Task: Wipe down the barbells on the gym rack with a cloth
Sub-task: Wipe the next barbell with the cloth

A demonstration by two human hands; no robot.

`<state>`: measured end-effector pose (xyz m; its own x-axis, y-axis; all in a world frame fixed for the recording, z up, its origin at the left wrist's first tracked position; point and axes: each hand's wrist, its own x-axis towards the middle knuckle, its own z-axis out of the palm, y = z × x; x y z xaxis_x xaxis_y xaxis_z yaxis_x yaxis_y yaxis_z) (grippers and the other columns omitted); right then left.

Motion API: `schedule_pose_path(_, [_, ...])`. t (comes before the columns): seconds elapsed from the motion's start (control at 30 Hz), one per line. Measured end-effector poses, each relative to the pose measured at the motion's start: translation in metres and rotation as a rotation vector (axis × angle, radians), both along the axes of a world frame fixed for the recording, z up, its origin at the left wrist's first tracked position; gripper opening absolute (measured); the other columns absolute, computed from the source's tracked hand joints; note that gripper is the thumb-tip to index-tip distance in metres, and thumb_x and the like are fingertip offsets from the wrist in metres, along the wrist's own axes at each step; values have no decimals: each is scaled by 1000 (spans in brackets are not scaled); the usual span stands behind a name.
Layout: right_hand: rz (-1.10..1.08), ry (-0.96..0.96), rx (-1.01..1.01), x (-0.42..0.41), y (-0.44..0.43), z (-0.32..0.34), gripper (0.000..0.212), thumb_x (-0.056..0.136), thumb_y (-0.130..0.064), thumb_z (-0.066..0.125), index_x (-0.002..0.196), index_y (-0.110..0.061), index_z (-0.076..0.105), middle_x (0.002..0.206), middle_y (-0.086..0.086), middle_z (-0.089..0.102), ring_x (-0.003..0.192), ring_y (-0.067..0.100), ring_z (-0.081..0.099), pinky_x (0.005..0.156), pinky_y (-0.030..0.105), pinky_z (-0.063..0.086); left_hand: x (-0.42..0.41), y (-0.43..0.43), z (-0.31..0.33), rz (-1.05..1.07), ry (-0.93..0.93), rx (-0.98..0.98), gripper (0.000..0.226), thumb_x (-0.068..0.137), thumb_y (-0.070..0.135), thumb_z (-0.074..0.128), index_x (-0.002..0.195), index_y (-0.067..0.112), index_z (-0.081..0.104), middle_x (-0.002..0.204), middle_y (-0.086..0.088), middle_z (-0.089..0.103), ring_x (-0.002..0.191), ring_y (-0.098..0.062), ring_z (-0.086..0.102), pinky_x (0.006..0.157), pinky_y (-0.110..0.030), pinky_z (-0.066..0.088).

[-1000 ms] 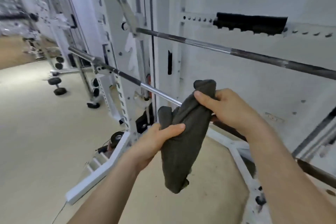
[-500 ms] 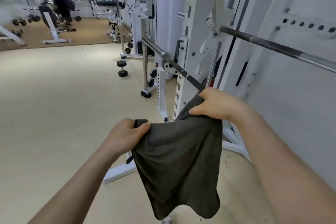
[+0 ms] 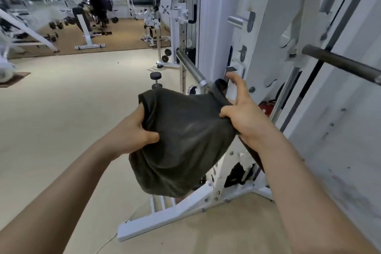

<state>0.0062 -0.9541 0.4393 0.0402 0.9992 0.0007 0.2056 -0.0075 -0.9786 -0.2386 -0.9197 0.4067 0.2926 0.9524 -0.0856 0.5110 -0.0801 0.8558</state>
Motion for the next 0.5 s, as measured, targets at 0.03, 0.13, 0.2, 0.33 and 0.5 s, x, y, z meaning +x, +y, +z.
schedule_pose_path(0.03, [23, 26, 41, 2, 12, 1, 87, 88, 13, 42, 133, -60, 26, 140, 2, 50, 76, 20, 61, 61, 30, 45, 6, 16, 9, 15, 42, 59, 83, 77, 6, 65, 143, 37, 25, 119, 11, 55, 106, -14, 55, 87, -34, 48])
schedule_pose_path(0.13, [25, -25, 169, 1, 45, 10, 80, 92, 11, 36, 139, -54, 34, 123, -24, 47, 82, -6, 61, 69, 21, 53, 26, 64, 33, 63, 182, 243, 81, 80, 0, 59, 147, 27, 22, 115, 3, 47, 102, -19, 47, 83, -32, 39])
schedule_pose_path(0.2, [-13, -93, 230, -2, 71, 16, 69, 95, 7, 34, 142, -44, 39, 121, -27, 45, 97, -7, 58, 82, 20, 55, 39, 99, 45, 86, 260, 343, 79, 80, -2, 58, 147, 22, 23, 117, -3, 49, 104, -23, 47, 82, -32, 37])
schedule_pose_path(0.33, [-71, -215, 396, -9, 126, 26, 70, 97, 4, 36, 152, -34, 18, 160, -11, 15, 123, -15, 34, 91, -2, 32, 56, 181, 61, 102, 370, 512, 84, 76, -3, 58, 147, 23, 23, 132, -11, 49, 118, -33, 48, 89, -38, 44])
schedule_pose_path(0.5, [-258, -329, 526, -3, 215, 26, 83, 88, 8, 42, 155, -24, 6, 162, -4, 1, 137, -13, 16, 97, -5, 18, 75, 291, 76, -5, 406, 802, 70, 71, -5, 53, 138, 11, 38, 128, -18, 48, 114, -41, 48, 88, -46, 44])
